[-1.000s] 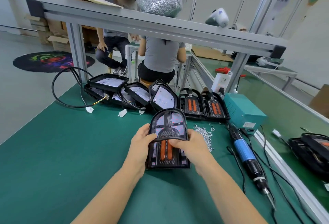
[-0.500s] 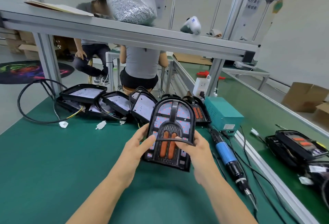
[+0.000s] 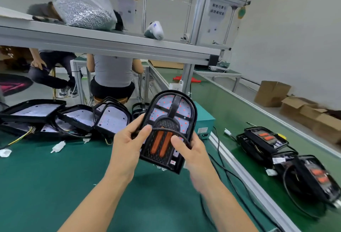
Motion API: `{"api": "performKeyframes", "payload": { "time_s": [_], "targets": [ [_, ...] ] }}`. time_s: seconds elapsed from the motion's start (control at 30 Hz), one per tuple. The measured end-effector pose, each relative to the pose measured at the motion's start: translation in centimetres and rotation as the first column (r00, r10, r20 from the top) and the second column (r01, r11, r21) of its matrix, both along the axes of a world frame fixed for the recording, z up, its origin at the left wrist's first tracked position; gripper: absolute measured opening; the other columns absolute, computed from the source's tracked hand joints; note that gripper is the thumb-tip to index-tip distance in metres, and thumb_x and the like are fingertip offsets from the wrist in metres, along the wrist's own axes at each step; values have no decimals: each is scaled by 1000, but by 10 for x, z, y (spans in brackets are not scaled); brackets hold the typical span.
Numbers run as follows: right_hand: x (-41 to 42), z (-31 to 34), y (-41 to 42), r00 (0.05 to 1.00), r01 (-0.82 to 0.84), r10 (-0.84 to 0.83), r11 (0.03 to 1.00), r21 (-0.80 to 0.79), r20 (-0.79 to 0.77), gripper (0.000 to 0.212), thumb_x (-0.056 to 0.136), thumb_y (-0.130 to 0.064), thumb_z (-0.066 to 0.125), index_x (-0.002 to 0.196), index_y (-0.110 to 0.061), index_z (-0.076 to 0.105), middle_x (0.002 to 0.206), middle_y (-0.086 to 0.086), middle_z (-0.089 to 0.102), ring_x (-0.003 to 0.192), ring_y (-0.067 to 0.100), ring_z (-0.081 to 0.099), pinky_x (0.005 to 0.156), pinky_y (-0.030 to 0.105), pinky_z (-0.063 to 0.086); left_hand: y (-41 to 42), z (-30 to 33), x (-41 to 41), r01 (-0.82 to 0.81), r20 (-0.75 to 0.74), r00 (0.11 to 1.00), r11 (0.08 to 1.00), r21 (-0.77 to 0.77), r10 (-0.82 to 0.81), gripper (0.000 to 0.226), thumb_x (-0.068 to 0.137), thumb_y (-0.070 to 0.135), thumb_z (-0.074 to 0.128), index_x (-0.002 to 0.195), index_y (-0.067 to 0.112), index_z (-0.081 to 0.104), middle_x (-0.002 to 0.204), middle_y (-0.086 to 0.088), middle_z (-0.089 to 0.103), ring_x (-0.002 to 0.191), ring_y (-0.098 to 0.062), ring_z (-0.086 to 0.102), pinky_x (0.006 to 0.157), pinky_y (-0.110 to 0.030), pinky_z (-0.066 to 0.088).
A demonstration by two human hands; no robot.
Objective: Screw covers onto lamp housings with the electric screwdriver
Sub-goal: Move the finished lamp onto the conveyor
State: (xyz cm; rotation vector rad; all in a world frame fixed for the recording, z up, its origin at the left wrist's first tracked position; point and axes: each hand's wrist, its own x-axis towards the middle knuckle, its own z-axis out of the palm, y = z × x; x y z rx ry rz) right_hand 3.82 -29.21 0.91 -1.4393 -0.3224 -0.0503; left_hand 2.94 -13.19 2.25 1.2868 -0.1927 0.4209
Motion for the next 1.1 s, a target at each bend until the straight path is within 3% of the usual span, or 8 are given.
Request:
{"api": "performKeyframes", "payload": {
  "time_s": [0.2, 0.37, 0.43, 0.6, 0.73, 0.87, 1.0, 1.1],
  "targets": [
    [2, 18, -45, 968, 248, -249, 966, 77, 6, 17, 101, -41, 44, 112, -39, 57, 102, -42, 63, 95, -23, 57, 72, -3, 40, -59, 18, 27, 77, -3, 997, 997, -8, -77, 32, 90, 5, 59, 113, 25, 67, 92, 13, 74, 70, 4, 63, 54, -9, 47],
    [10, 27, -92, 920, 390, -391, 919, 49, 16, 27, 104, -34, 44, 126, -27, 56, 117, -17, 68, 107, -2, 63, 85, 13, 50, -106, 30, 46, 222, -54, 974, 975, 13, -221, 30, 92, 5, 57, 111, 24, 70, 91, 6, 74, 70, -4, 66, 57, -16, 51],
    [12, 31, -112, 915, 404, -404, 914, 44, 2, 34, 102, -37, 47, 135, -29, 50, 121, -18, 66, 107, -6, 63, 88, 19, 51, -125, 35, 53, 261, -38, 965, 965, 30, -260, 30, 92, 4, 56, 105, 27, 71, 91, 7, 75, 73, -4, 67, 61, -17, 52],
    [25, 39, -161, 870, 492, -493, 870, -29, -10, 35, 102, -36, 47, 136, -28, 45, 119, -19, 61, 89, -18, 61, 66, 8, 48, -175, 44, 68, 355, -39, 935, 935, 29, -353, 30, 93, 2, 55, 99, 28, 70, 88, 10, 74, 76, -4, 67, 65, -17, 53],
    [35, 46, -197, 805, 591, -592, 806, -31, -44, 32, 103, -33, 46, 133, -23, 46, 119, -10, 61, 105, -1, 61, 72, 17, 52, -216, 50, 83, 390, -76, 920, 918, 74, -384, 27, 94, 8, 56, 99, 30, 69, 91, 7, 74, 83, -11, 68, 73, -25, 56],
    [44, 50, -230, 738, 668, -664, 744, -14, -121, 33, 103, -33, 46, 134, -19, 46, 118, -1, 62, 100, 13, 64, 70, 26, 55, -252, 53, 97, 358, -123, 934, 891, 278, -337, 34, 95, 14, 54, 129, 17, 57, 120, -2, 65, 111, -18, 60, 98, -34, 48],
    [54, 49, -261, 640, 751, -744, 658, -46, -192, 41, 104, -34, 46, 139, -16, 40, 120, 2, 52, 97, 19, 54, 69, 28, 45, -275, 54, 95, 312, -16, 931, 773, 552, -365, 36, 93, 9, 52, 130, 12, 53, 119, 2, 58, 109, -15, 52, 93, -15, 43],
    [60, 46, -279, 580, 794, -787, 604, -70, -208, 36, 105, -32, 44, 134, -12, 42, 116, 5, 54, 90, 20, 57, 64, 29, 44, -293, 46, 91, 207, 2, 935, 550, 809, -354, 49, 96, 16, 49, 143, 18, 39, 151, -3, 34, 141, -22, 21, 116, -40, 20]
  ]
}}
